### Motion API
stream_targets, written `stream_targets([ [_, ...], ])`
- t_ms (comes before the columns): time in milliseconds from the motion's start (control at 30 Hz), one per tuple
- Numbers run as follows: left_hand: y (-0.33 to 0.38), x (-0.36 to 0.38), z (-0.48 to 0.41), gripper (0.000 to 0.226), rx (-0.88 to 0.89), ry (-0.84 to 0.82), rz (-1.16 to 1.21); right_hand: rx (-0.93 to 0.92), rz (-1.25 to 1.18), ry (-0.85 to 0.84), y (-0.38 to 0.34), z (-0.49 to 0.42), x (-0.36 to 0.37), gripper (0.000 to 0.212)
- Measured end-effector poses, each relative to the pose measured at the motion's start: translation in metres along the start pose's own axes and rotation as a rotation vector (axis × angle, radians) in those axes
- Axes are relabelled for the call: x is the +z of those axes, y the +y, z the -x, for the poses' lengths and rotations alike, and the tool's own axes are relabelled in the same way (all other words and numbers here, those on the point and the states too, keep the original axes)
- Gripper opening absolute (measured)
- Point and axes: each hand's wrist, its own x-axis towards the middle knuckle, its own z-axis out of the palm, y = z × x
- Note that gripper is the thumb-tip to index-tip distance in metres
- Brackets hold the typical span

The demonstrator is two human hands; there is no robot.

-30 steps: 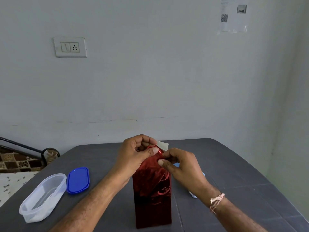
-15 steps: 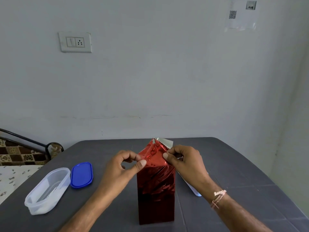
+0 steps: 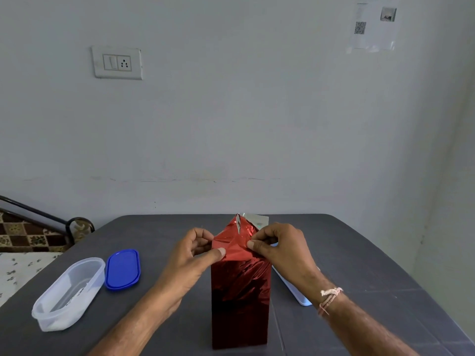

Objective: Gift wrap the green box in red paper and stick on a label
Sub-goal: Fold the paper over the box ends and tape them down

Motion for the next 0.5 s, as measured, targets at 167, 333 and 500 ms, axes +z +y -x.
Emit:
stream_targets([
  [167, -0.003, -0.003, -0.005, 0.029, -0.034, -0.072, -0.007, 0.011, -0.011, -0.021, -0.003, -0.004, 0.003, 0.006],
  [333, 0.001, 0.002, -0.012, 0.052, -0.098, -0.090, 0.046, 0.010, -0.015, -0.032, -0.001, -0.008, 0.004, 0.007],
  [500, 0.014, 0.010, -0.028, 0.063, -0.144, -0.111, -0.088, 0.014, -0.036, -0.027, -0.001, -0.011, 0.005, 0.011],
])
